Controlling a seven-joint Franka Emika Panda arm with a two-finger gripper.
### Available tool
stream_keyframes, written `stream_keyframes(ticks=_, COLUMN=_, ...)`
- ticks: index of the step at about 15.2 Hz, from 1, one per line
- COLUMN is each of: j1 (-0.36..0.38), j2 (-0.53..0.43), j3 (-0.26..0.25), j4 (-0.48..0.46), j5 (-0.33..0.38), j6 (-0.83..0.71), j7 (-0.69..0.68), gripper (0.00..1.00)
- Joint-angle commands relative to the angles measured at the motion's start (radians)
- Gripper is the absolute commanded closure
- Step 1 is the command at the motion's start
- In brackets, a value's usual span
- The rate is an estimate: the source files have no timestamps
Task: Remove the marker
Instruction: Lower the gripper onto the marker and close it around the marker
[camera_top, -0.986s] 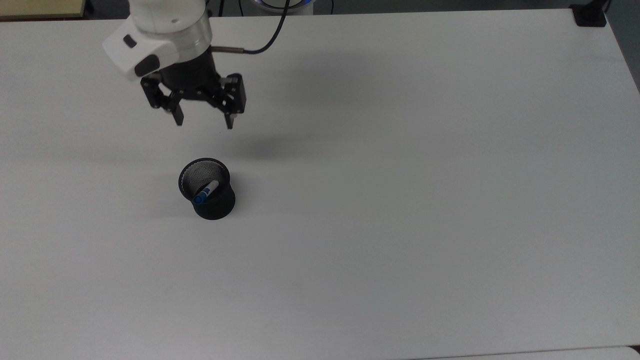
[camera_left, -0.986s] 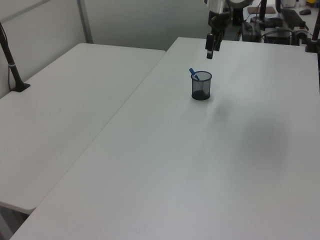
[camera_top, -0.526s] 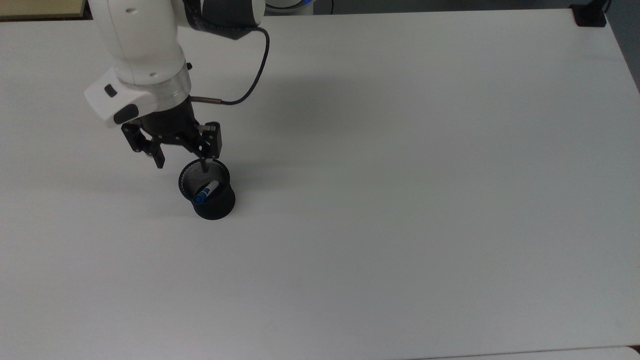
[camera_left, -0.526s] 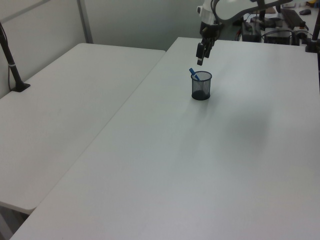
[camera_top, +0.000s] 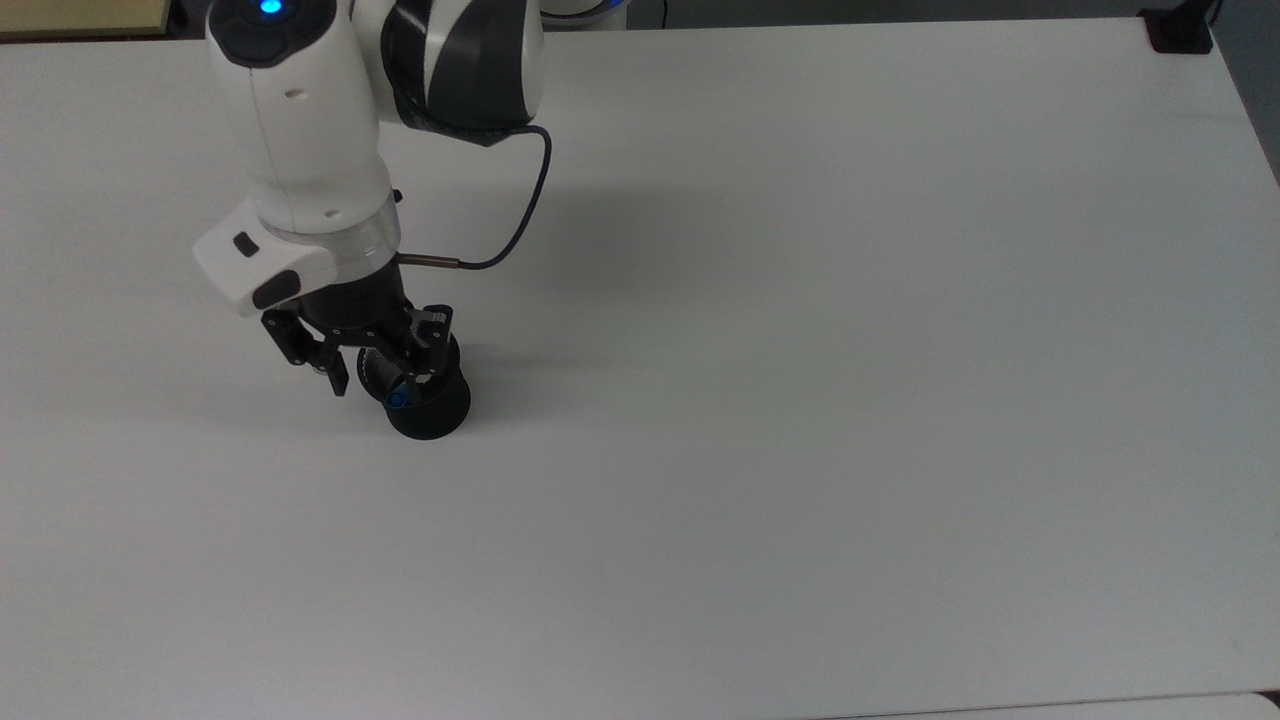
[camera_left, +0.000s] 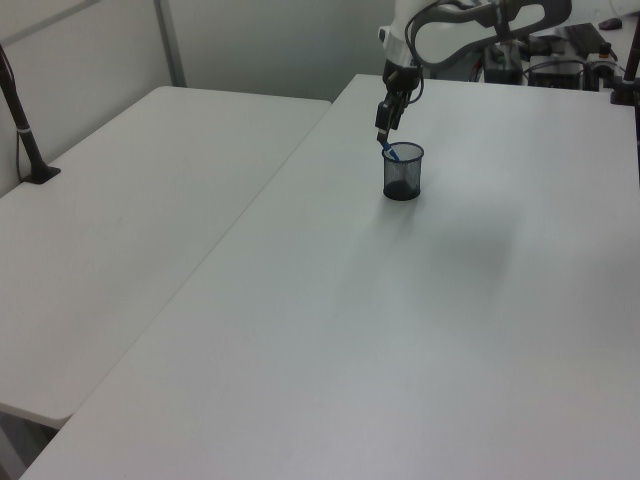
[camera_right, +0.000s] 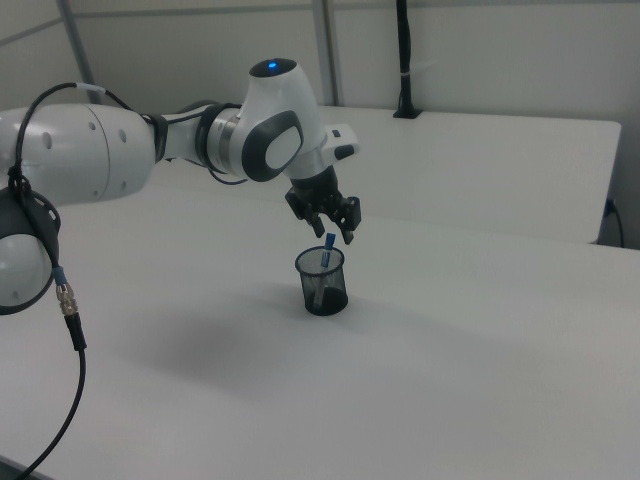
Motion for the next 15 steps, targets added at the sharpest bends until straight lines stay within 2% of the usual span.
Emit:
stream_keyframes(ticks=1, j1=0.024, j2=0.014, j3=-0.01, j4=0.023, j5=0.004, j6=0.01, j7=0.009, gripper=0.46)
stream_keyframes(ticks=5, j1=0.024, j2=0.014, j3=-0.01, j4=0.026, j5=-0.004, j6=0.01, j7=0.007, gripper=0.73)
stream_keyframes(ticks=8, j1=0.024, j2=0.014, j3=-0.008, j4=0.026, j5=-0.015, j6=0.01, j7=0.004, gripper=0.77)
stream_keyframes(ticks=11, j1=0.024, j2=0.016, j3=-0.006, j4=0.025, j5=-0.038, j6=0.01, j7=0.003, gripper=0.88)
stream_keyframes(ticks=13, j1=0.024, j2=0.016, j3=-0.006, j4=0.025, j5=-0.038, j6=0.01, j7=0.001, gripper=0.86)
stream_keyframes(ticks=15, j1=0.022, j2=0.016, j3=-0.006, j4=0.023, j5=-0.039, j6=0.01, j7=0.001, gripper=0.61)
